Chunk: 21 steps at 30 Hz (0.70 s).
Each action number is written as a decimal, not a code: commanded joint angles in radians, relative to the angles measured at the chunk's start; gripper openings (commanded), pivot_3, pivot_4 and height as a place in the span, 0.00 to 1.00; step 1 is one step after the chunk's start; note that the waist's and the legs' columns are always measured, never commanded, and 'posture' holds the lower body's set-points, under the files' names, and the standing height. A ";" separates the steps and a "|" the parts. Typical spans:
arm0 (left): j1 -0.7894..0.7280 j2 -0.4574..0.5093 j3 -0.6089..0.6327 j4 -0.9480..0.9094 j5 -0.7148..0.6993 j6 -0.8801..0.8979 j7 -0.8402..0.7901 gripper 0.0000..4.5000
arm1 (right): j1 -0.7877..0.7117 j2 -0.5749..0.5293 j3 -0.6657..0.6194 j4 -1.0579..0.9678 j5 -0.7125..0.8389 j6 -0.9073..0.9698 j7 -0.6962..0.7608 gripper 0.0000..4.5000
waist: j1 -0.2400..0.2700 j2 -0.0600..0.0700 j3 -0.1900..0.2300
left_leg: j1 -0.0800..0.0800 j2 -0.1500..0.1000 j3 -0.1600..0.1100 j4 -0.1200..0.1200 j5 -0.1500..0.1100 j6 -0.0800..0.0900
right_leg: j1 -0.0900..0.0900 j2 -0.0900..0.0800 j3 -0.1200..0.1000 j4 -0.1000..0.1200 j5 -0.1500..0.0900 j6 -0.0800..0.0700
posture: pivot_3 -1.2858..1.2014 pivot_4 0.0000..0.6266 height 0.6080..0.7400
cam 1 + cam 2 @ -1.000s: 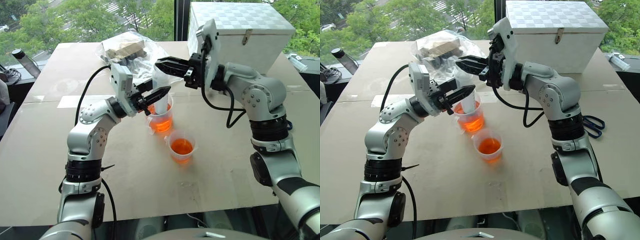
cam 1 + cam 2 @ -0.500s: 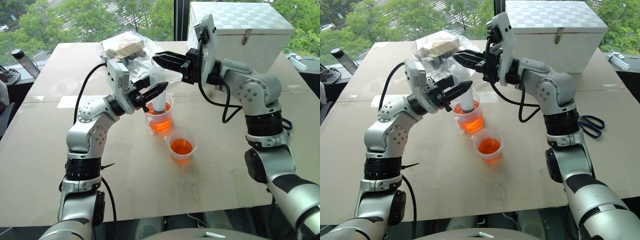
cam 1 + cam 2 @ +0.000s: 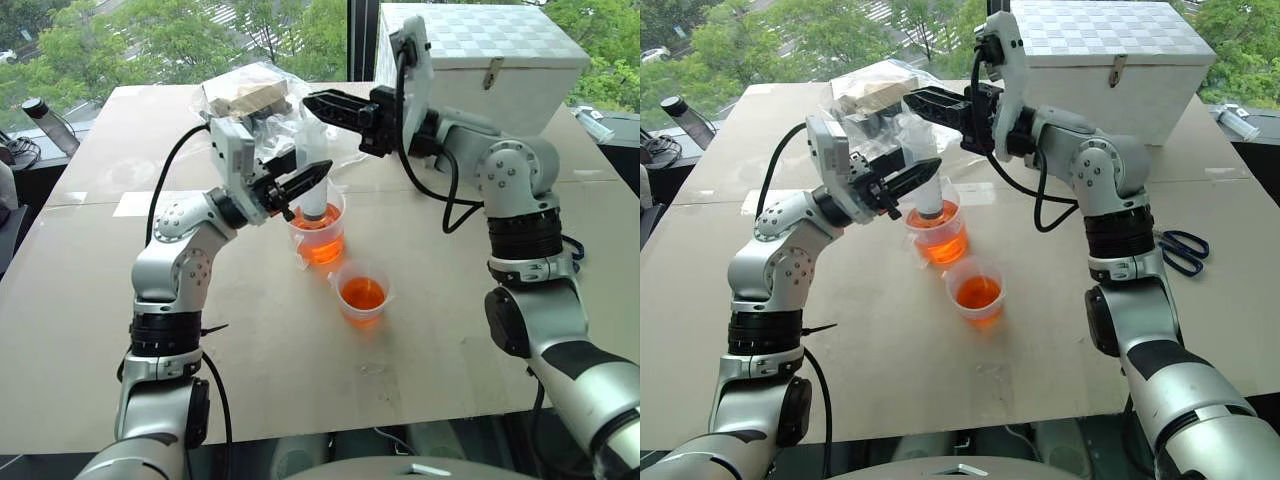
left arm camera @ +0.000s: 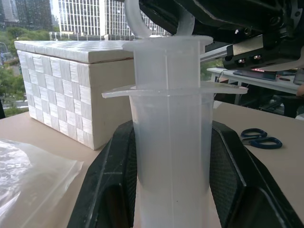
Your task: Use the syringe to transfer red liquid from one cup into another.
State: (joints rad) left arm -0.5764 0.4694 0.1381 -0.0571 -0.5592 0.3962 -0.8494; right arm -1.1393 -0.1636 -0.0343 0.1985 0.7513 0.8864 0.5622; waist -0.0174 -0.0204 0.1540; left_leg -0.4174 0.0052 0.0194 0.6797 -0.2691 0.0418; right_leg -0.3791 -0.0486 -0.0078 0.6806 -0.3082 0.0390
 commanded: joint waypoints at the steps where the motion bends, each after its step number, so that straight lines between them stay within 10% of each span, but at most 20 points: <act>1: 0.009 0.011 -0.017 -0.004 -0.010 0.002 -0.042 0.32 | -0.056 -0.011 -0.101 -0.023 0.012 -0.056 -0.041 0.02 | 0.000 0.000 0.000 | 0.000 0.000 0.000 0.000 0.000 0.000 | 0.000 0.000 0.000 0.000 0.000 0.000 | 0.52 0.24 1.00; 9: -0.007 0.010 -0.021 0.011 -0.007 0.000 -0.045 0.32 | -0.039 -0.028 -0.073 -0.041 0.013 -0.040 -0.003 0.02 | 0.000 0.000 0.000 | 0.000 0.000 0.000 -0.001 0.000 0.000 | 0.000 0.000 0.000 0.000 0.000 0.000 | 0.52 0.24 1.00; 16: -0.034 0.005 -0.009 0.018 -0.008 -0.011 -0.041 0.32 | -0.031 -0.034 -0.073 -0.057 0.005 -0.052 0.004 0.68 | 0.001 0.000 0.000 | 0.000 0.000 0.000 -0.001 0.000 0.000 | 0.000 0.000 0.000 0.000 0.000 0.000 | 0.52 0.24 1.00; 21: -0.076 0.028 0.011 -0.004 -0.028 0.015 -0.036 0.32 | -0.019 -0.063 -0.111 -0.082 0.042 -0.038 0.040 0.68 | 0.000 0.000 0.000 | 0.000 0.000 0.000 -0.002 0.000 0.000 | 0.000 0.000 0.000 0.000 0.000 0.000 | 0.52 0.24 1.00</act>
State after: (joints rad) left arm -0.6202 0.4775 0.1135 -0.0197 -0.5593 0.4106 -0.8885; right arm -1.1393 -0.2098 -0.1042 0.1664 0.7620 0.8558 0.5836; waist -0.0176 -0.0203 0.1540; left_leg -0.4174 0.0052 0.0197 0.6780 -0.2691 0.0417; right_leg -0.3793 -0.0487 -0.0075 0.6803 -0.3082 0.0390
